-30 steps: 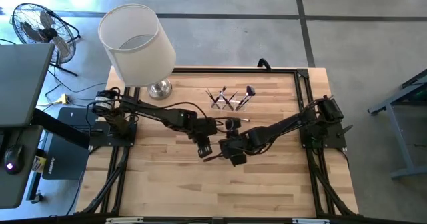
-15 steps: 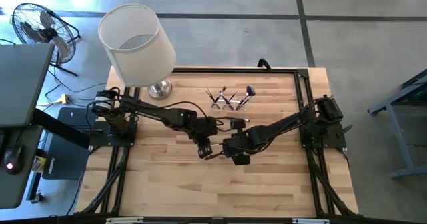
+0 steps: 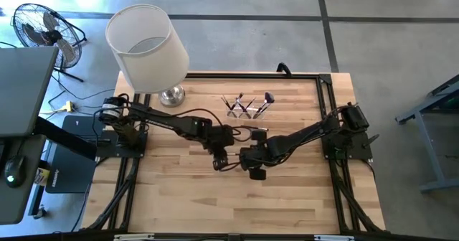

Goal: Put items in baskets/containers
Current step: Put the eyeshadow brush into the transparent organizer

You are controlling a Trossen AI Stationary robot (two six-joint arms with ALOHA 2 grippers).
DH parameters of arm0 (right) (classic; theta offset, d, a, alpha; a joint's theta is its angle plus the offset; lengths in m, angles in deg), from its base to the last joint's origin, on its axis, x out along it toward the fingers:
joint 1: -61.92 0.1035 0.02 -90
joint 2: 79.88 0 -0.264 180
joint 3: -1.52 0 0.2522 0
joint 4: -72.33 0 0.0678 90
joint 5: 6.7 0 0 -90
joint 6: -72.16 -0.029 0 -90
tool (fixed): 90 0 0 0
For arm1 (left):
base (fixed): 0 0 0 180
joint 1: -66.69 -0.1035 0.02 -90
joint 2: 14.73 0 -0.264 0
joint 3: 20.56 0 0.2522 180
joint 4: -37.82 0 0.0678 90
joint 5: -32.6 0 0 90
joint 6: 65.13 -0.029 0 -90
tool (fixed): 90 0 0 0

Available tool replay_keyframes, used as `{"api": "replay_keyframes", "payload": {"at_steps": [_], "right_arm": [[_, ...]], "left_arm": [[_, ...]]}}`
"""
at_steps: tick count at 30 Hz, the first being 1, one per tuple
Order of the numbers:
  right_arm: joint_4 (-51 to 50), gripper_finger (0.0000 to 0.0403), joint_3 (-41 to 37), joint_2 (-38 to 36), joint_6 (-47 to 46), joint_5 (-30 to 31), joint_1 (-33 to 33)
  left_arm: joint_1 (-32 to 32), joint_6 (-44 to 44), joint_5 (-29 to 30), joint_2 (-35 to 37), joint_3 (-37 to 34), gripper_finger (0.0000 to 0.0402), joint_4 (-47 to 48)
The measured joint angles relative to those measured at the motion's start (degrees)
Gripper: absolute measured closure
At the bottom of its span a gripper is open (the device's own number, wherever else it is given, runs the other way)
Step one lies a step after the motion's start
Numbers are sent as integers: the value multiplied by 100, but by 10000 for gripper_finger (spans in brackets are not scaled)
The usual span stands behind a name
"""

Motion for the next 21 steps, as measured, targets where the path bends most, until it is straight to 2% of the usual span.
{"api": "replay_keyframes", "payload": {"at_steps": [5,8,13,15,17,19,21], "right_arm": [[-629,399,-4,-2,-913,49,44],[-862,400,-156,-45,-1694,30,123],[-114,400,-1219,-609,-2773,-233,407],[679,400,-1863,-1014,-3370,-193,473],[1971,401,-2636,-1494,-3955,127,512],[3737,401,-3461,-2007,-4247,739,520],[5836,401,-4325,-2326,-4141,1293,423]], "left_arm": [[-96,-254,-49,10,0,262,51],[-192,-309,95,356,-6,258,400],[-266,-450,875,864,-25,262,882],[-255,-473,1183,1040,9,264,813],[-227,-469,1423,1388,-183,267,1147],[-217,-357,1616,1571,-377,268,784],[-217,-196,1793,1780,-709,268,812]]}}
